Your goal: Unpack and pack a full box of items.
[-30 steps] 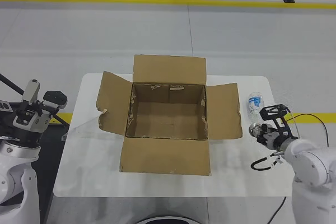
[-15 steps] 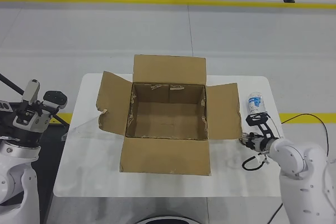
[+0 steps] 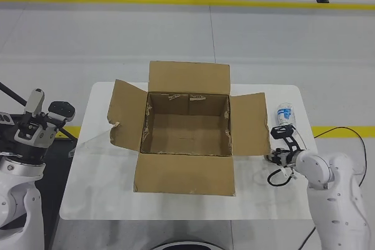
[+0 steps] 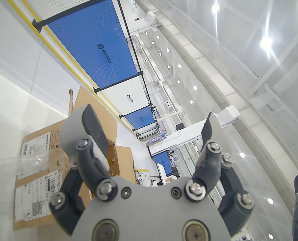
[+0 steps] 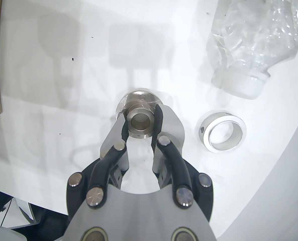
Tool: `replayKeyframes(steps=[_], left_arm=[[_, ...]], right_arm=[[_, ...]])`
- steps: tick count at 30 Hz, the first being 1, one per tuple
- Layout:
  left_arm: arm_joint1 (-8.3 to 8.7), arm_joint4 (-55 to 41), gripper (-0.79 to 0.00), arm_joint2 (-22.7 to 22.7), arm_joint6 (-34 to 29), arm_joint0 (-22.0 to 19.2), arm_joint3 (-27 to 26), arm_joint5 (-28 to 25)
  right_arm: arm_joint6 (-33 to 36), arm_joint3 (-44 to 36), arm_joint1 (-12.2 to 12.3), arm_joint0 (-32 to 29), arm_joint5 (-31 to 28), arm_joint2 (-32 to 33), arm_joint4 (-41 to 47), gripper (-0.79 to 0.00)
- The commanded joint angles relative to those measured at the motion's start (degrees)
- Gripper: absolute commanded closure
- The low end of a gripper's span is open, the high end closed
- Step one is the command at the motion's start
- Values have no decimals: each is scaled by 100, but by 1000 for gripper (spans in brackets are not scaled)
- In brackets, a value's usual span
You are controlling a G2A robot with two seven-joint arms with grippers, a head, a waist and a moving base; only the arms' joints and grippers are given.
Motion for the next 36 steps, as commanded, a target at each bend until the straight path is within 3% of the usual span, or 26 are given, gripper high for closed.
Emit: replayKeyframes(steps=[1,3,8,13,14,15,20,24,31,36], left_arm=[[0,0,-785,0,0,0,0,0],[0,0,-785,0,0,0,0,0],[0,0,-785,0,0,0,0,0],[0,0,-785,0,0,0,0,0],[0,0,-785,0,0,0,0,0],[0,0,-785,0,0,0,0,0],[0,0,-785,0,0,0,0,0],[0,0,-785,0,0,0,0,0],[0,0,-785,0,0,0,0,0],[0,0,-785,0,0,0,0,0]], right_arm=[[20,22,12,18,6,-24,15,-191],[29,33,23,33,14,-41,29,-296],[72,-2,54,47,48,-65,69,-385],[45,-385,97,-2,227,74,76,-573],[50,-572,109,-32,299,155,69,-720],[57,-803,122,-67,382,246,60,-785],[-43,-1957,173,-210,719,794,321,-785],[-206,-2336,195,-125,807,1055,848,-785],[-74,-1784,233,446,352,713,2013,-785],[24,-1122,243,833,259,187,2265,-785]])
